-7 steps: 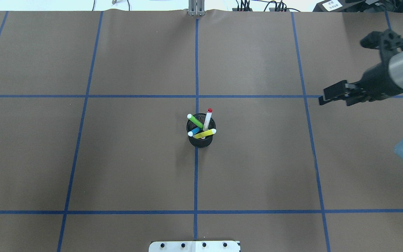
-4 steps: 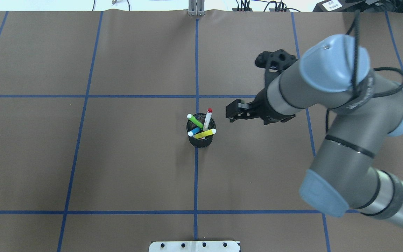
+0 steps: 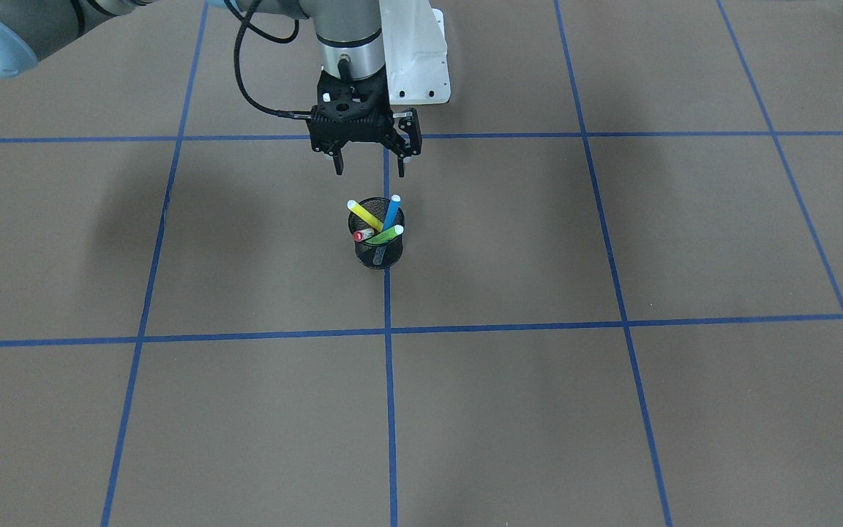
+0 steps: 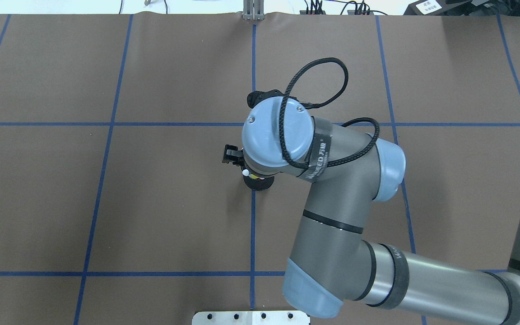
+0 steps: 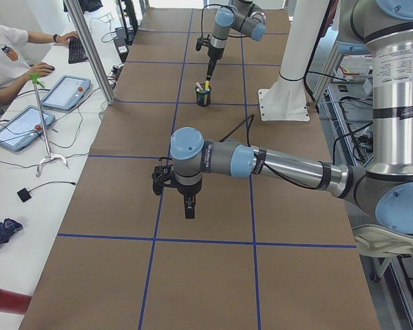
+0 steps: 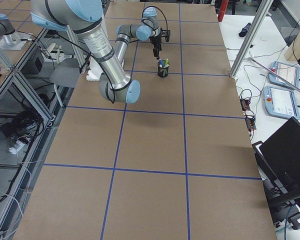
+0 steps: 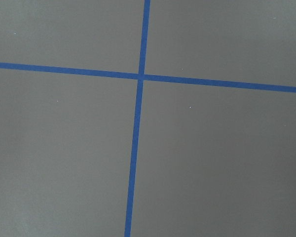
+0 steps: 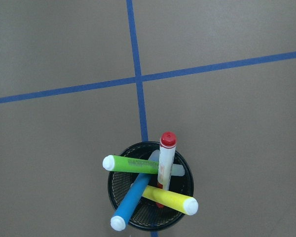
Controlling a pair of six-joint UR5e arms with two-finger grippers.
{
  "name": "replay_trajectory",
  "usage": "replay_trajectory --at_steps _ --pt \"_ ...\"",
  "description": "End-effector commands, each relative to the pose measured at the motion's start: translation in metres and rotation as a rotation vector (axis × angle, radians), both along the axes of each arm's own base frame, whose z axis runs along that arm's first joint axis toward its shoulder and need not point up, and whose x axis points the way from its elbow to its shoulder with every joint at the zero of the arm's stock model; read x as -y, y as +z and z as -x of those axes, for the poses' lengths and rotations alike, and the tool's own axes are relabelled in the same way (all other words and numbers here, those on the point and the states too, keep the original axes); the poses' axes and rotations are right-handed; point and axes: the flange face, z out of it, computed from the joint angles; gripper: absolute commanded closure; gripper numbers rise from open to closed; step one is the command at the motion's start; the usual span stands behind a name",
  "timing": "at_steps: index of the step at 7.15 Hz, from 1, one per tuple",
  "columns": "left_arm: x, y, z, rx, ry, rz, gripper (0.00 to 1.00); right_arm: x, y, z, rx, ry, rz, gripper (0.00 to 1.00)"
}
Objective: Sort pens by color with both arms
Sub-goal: 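Move the right gripper over the black mesh pen cup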
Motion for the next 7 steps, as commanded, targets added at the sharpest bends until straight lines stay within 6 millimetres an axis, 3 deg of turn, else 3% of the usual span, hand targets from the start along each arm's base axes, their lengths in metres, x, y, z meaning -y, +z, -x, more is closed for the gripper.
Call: replay_trajectory --at_steps 1,3,4,7 --pt "0.0 -0.001 0.0 0.001 0.001 -0.003 0.0 -0.023 0.0 0.037 -0.053 0.091 -0.032 0.05" --pt "0.0 -0.001 0.0 -0.001 0.001 -0.003 0.0 -0.026 -0.002 0.045 -0.061 0.112 -0.025 0.12" --pt "0.0 -0.003 0.0 -0.001 0.0 -0.006 0.0 -0.02 -0.009 0.062 -0.089 0.112 -0.017 0.15" --pt "0.0 -0.002 0.0 0.0 0.001 -0.006 0.0 -0.018 -0.009 0.078 -0.097 0.177 -0.003 0.23"
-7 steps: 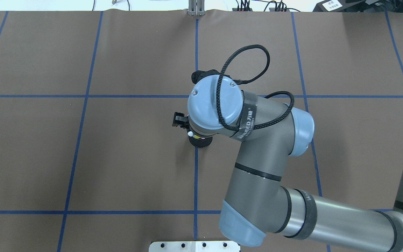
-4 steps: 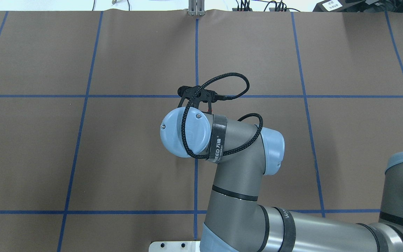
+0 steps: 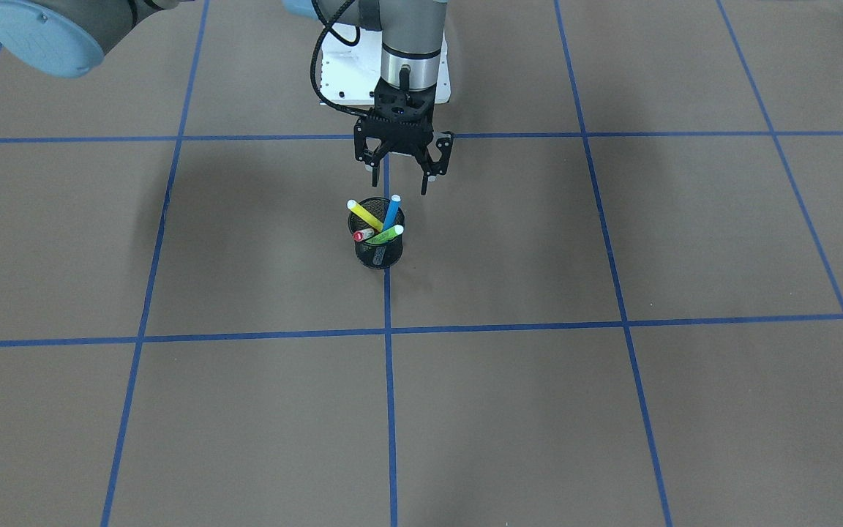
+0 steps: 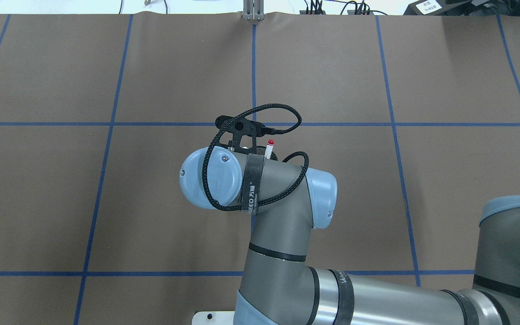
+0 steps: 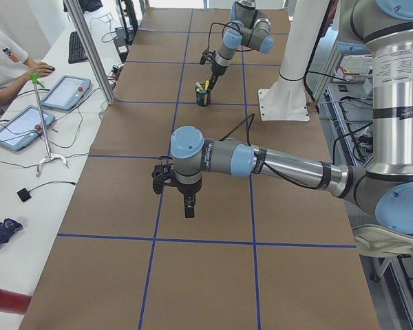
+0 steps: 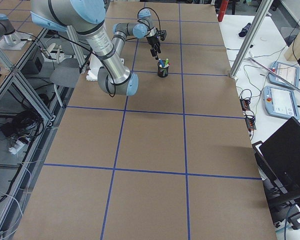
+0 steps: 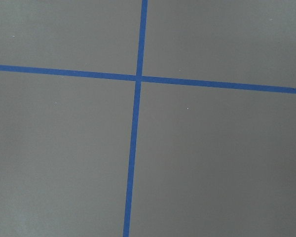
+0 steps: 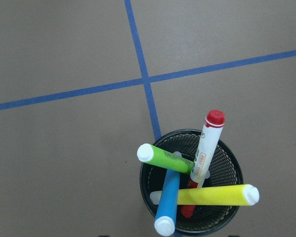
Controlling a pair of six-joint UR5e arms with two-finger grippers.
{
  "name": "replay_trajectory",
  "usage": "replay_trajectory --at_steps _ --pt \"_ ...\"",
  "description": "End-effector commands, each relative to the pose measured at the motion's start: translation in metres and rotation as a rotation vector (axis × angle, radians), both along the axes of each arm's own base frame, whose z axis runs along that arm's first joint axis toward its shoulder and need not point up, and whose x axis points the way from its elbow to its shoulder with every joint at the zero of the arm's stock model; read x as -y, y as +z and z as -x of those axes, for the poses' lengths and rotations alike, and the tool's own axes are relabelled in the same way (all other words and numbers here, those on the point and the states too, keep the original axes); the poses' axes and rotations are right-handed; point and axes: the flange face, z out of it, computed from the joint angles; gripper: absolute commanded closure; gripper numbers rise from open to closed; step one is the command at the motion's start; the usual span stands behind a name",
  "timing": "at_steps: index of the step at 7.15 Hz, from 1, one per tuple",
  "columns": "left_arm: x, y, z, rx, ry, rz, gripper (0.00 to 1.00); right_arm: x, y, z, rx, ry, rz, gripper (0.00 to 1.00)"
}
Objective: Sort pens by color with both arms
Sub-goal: 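Lower the right gripper into the cup and grasp the blue marker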
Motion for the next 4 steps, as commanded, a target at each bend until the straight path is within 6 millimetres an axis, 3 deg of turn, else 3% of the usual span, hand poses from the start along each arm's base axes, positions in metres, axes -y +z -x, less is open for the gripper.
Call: replay_trajectory --at_steps 1,4 --pt "0.0 0.0007 0.0 -0.001 0.0 0.001 0.0 0.0014 -0.0003 0.0078 -0.004 0.027 0.007 0.26" --pt "0.0 0.0 0.0 -0.001 0.0 0.0 0.0 0.0042 0.0088 0.0125 -0.025 0.025 0.009 0.33"
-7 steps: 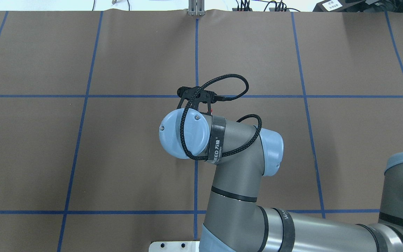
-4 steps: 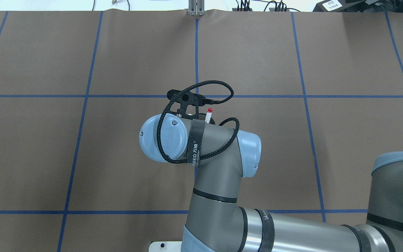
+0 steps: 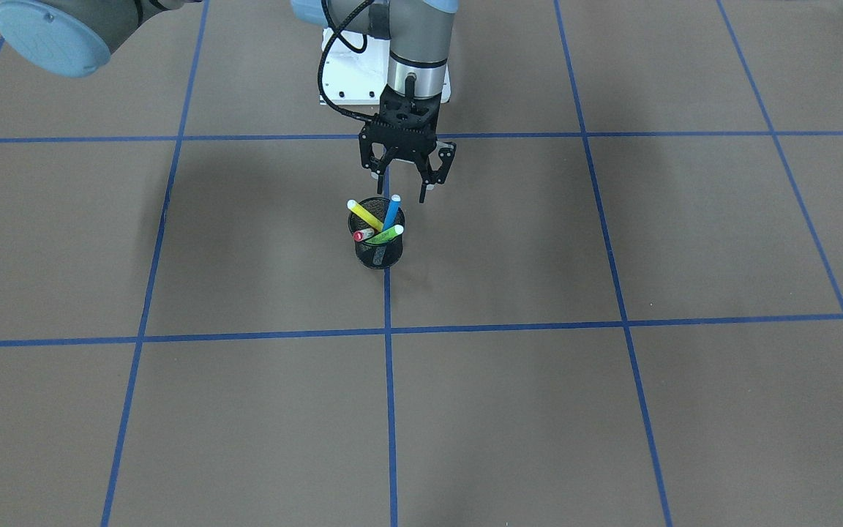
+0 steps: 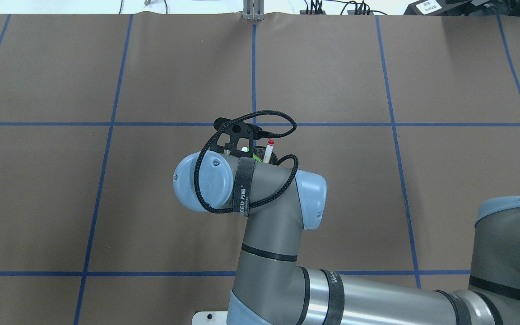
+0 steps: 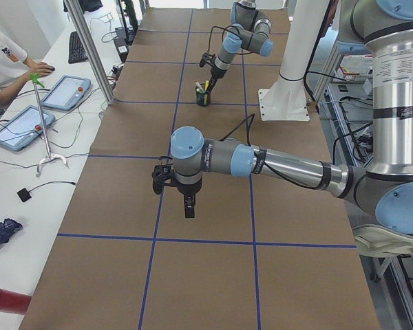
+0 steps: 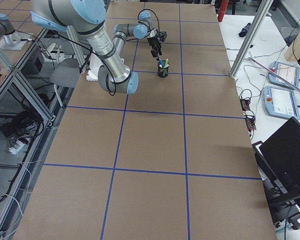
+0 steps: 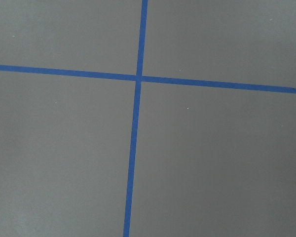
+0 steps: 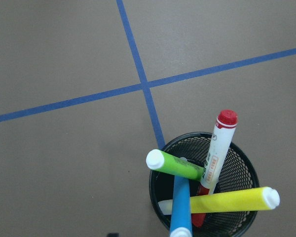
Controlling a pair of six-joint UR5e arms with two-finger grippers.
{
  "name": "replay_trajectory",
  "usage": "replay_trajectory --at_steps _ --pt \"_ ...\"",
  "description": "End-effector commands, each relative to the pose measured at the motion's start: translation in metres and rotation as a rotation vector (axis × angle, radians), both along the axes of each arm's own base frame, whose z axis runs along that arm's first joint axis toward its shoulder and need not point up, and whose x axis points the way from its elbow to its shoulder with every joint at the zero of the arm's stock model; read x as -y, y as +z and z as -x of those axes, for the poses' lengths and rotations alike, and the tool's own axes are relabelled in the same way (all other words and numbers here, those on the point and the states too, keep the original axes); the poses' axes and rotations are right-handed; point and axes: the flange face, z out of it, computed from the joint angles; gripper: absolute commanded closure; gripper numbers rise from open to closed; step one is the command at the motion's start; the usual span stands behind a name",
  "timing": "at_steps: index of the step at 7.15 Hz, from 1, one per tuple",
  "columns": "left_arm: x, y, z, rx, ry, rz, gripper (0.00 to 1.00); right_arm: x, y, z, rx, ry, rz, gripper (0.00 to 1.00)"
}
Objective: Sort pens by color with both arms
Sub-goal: 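Lower the right gripper into the cup and grasp the blue marker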
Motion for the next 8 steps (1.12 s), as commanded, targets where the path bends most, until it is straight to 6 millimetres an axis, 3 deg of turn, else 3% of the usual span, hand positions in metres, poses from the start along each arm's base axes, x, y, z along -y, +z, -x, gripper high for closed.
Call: replay_trajectory --at_steps 1,2,7,8 --pt "0.0 -0.0006 0.0 0.0 0.0 -0.001 0.0 0.0015 0.0038 0.0015 -0.01 -0.001 0.001 0.43" --pt "0.0 -0.0007 -0.0001 -0.001 0.0 -0.001 0.0 0.0024 0.0036 0.001 -0.009 0.0 0.0 0.49" --pt "0.0001 0.0008 0.0 0.001 0.001 -0.001 0.0 0.0032 0.0095 0.0015 -0.022 -0.001 -0.005 0.5" --pt "0.0001 0.0 0.0 0.0 0.001 -0.002 0.0 0.0037 0.0112 0.0028 -0.026 -0.001 -0.004 0.65"
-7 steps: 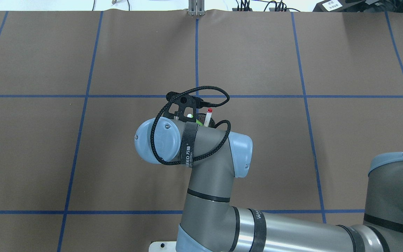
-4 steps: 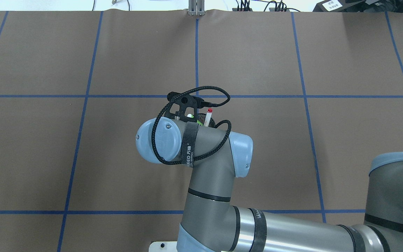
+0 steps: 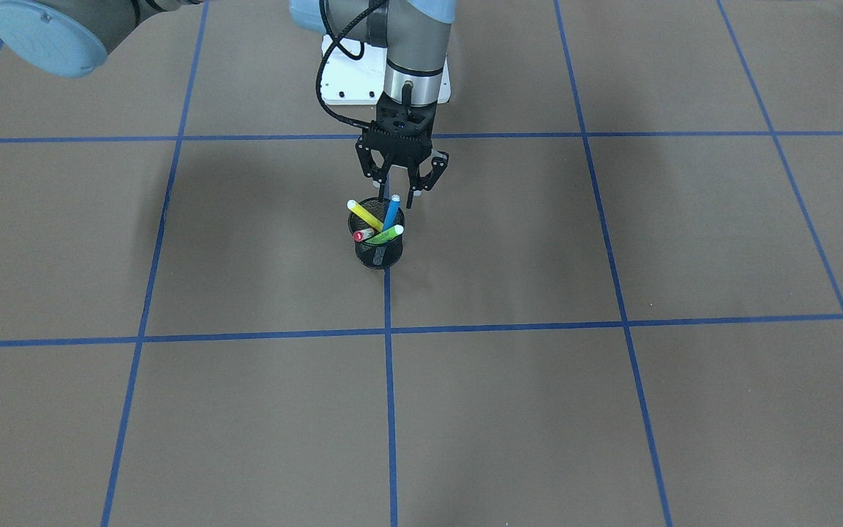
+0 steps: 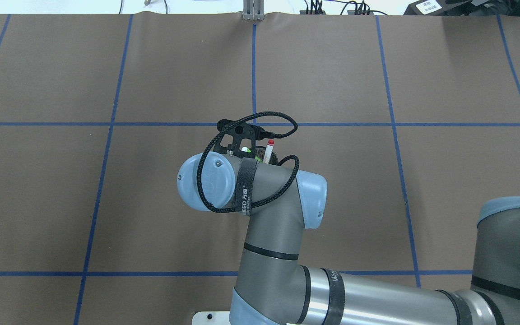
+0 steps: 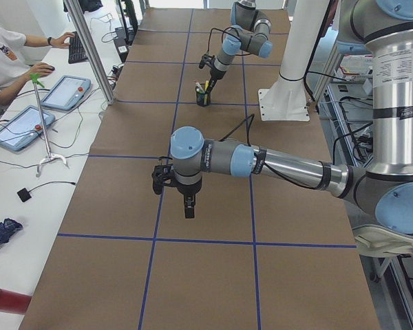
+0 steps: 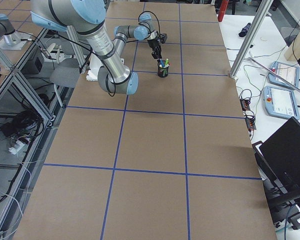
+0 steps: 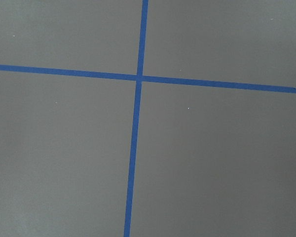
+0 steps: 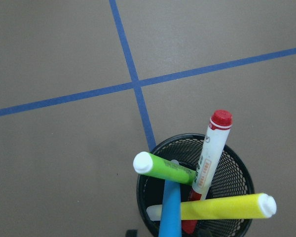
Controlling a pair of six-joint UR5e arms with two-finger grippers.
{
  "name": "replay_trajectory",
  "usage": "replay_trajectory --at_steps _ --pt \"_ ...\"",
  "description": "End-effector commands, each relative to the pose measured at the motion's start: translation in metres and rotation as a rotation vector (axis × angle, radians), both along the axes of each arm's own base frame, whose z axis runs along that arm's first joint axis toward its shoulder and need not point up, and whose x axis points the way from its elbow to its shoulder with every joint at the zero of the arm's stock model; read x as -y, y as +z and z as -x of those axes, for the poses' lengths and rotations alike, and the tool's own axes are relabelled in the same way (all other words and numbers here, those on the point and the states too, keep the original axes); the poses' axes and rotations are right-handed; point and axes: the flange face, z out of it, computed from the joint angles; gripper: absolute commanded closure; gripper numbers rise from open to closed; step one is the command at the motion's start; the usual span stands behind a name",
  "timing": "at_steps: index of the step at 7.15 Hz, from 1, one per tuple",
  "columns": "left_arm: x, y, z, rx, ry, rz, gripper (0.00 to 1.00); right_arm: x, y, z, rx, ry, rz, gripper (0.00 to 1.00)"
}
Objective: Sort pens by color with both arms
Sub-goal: 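Lower the right gripper into the cup and grasp the blue marker, then lift the blue marker out of the cup with the right gripper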
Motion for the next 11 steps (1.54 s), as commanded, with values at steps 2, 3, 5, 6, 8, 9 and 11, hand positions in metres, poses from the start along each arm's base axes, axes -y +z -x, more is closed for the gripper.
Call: replay_trajectory --at_steps 2,3,5,6,8,9,11 --pt "0.0 -0.001 0.0 0.0 0.0 -0.002 0.0 0.001 0.002 0.0 -0.006 0.002 0.0 1.0" --pt "0.0 0.0 0.0 0.0 0.0 0.0 0.0 0.002 -0.001 -0.003 0.001 0.004 -0.003 1.0" --pt "0.0 0.0 0.0 0.0 0.0 0.0 0.0 0.008 -0.03 -0.06 0.061 0.034 -0.021 1.0" --pt "0.0 0.0 0.0 0.0 0.0 0.0 0.0 0.002 -0.045 -0.09 0.071 0.041 -0.021 1.0" --pt "0.0 0.002 0.0 0.0 0.0 0.003 0.0 0.008 -0.07 -0.143 0.156 0.06 -0.021 1.0" --pt "0.0 0.001 0.0 0.0 0.0 0.001 0.0 0.026 -0.078 -0.166 0.182 0.1 -0.03 1.0" --pt "0.0 0.001 0.0 0.0 0.0 0.001 0.0 0.07 -0.073 -0.198 0.163 0.149 -0.088 1.0"
